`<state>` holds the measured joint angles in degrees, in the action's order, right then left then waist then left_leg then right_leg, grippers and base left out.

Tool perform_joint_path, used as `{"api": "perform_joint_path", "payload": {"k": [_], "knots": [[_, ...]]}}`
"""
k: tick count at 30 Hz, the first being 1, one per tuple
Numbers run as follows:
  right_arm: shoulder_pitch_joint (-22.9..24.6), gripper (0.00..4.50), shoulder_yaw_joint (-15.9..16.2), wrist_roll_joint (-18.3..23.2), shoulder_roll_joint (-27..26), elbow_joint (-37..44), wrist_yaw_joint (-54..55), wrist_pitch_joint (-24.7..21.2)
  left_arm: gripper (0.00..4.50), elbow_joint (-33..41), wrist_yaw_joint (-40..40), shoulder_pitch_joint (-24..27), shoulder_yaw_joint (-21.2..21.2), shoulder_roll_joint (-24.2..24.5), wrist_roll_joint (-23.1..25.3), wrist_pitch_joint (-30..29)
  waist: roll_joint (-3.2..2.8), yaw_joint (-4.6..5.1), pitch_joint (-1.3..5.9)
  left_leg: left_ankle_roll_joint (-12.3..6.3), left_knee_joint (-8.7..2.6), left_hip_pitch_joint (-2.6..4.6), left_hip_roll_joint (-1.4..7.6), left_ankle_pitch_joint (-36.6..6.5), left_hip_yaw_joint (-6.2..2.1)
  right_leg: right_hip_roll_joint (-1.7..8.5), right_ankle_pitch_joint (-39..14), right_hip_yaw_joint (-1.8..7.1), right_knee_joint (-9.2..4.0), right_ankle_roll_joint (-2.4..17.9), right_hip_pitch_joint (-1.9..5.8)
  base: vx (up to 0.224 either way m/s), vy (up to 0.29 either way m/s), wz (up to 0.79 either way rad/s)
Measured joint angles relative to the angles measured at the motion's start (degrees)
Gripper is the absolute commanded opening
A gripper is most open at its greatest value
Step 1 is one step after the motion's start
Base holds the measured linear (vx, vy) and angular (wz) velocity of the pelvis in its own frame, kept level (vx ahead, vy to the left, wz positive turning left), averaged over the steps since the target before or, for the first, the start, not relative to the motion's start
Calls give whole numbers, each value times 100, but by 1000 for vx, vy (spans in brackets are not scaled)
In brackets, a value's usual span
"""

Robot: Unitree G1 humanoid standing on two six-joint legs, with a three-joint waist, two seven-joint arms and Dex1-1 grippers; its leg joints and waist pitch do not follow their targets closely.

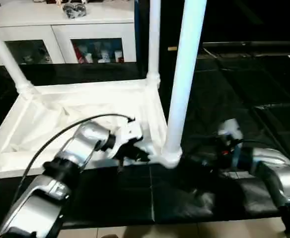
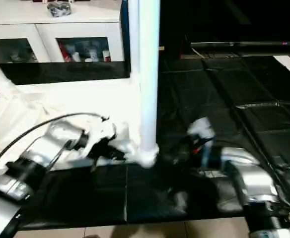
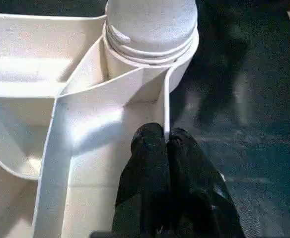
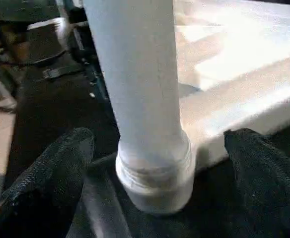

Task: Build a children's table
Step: Rotate leg to tighten

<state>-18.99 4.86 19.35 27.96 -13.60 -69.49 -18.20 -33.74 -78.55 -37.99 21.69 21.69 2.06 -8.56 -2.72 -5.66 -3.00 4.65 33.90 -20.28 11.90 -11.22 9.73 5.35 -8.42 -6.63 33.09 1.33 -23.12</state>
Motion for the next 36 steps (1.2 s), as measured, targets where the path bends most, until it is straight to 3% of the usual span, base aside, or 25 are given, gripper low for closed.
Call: {"api": "perform_joint_path", "payload": {"k": [4, 16, 36], "knots": [[-523, 448, 128, -206, -2, -360, -197, 228, 0, -75, -78, -68, 99, -21, 38, 200, 0, -36, 0, 0, 5, -7, 0, 0, 5, 0, 0, 7, 2, 0, 3, 0, 0, 0], [-642, 448, 451, -171, -31, -754, -817, 248, 0, -81, -107, -79, 184, -50, 56, 321, -6, -86, 4, -6, 11, -13, 0, 3, 8, 0, -4, 28, 6, -6, 4, 0, 0, 0], [-1011, 285, 487, -202, -148, -1429, -1112, 323, 0, -69, -113, -75, 230, -28, 58, 399, -1, -86, 6, -11, 15, -16, 1, 7, 10, 0, -4, 31, 11, -6, 5, 0, 0, 0]]}}
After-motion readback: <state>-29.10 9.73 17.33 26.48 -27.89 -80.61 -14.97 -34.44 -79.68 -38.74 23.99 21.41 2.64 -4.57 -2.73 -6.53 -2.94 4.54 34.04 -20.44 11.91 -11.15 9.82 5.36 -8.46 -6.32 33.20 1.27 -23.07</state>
